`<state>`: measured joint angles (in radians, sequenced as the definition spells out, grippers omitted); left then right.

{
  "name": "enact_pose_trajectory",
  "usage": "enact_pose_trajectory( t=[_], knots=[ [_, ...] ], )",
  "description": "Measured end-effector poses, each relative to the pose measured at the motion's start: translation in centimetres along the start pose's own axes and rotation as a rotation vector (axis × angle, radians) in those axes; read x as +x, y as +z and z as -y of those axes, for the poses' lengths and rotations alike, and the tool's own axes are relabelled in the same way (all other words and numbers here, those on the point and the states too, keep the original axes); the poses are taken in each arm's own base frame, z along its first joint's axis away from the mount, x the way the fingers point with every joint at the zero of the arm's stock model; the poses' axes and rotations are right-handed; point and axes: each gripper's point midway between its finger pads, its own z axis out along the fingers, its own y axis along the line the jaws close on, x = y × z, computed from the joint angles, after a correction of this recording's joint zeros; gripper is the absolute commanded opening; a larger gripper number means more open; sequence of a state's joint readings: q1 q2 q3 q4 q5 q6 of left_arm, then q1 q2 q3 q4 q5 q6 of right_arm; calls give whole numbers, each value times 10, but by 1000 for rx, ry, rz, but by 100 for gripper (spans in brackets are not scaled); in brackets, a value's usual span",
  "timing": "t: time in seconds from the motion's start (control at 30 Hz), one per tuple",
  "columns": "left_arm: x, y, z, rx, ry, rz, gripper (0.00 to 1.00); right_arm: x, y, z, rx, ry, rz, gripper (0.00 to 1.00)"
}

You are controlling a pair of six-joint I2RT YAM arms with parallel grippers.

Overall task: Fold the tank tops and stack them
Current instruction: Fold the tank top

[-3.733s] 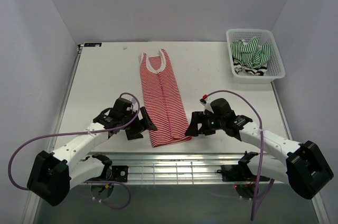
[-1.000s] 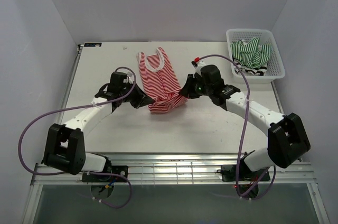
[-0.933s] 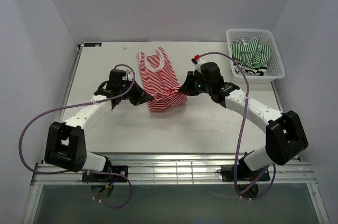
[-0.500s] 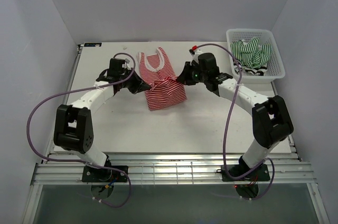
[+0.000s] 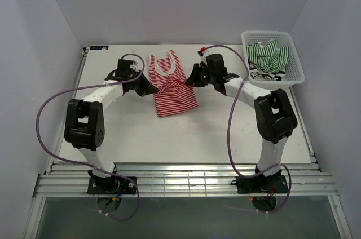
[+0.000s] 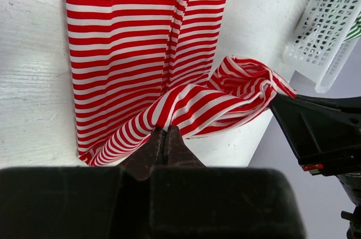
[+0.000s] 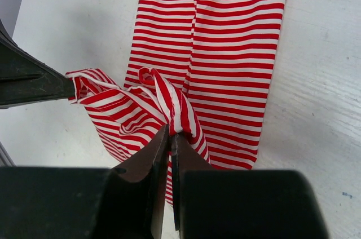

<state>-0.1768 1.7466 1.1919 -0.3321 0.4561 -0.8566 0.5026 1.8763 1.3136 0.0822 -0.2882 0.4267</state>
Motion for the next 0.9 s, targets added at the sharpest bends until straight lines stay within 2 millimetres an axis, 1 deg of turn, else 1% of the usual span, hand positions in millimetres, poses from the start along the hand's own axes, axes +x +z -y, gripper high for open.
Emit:
enact_pose_trajectory(
  t=[0.13, 0.3, 0.47, 0.6, 0.8, 0.9],
  knots=[
    [2, 11, -10, -20, -11, -19, 0, -1, 9, 6, 5, 10, 1, 8],
    [2, 22, -19, -40, -22, -34, 0, -3, 26, 13, 5, 14, 1, 8],
    [-4, 24, -14, -33, -16, -23, 0, -4, 37, 22, 14, 19, 0, 8],
    [-11, 23, -10, -30, 0, -3, 0, -8, 39, 27, 17, 19, 9, 8],
    [-17, 23, -10, -36, 15, 14, 0, -17, 44, 31, -1, 15, 32, 8],
    [-20, 29, -15, -45, 8, 11, 0, -15, 50, 34, -8, 17, 27, 8]
  ],
)
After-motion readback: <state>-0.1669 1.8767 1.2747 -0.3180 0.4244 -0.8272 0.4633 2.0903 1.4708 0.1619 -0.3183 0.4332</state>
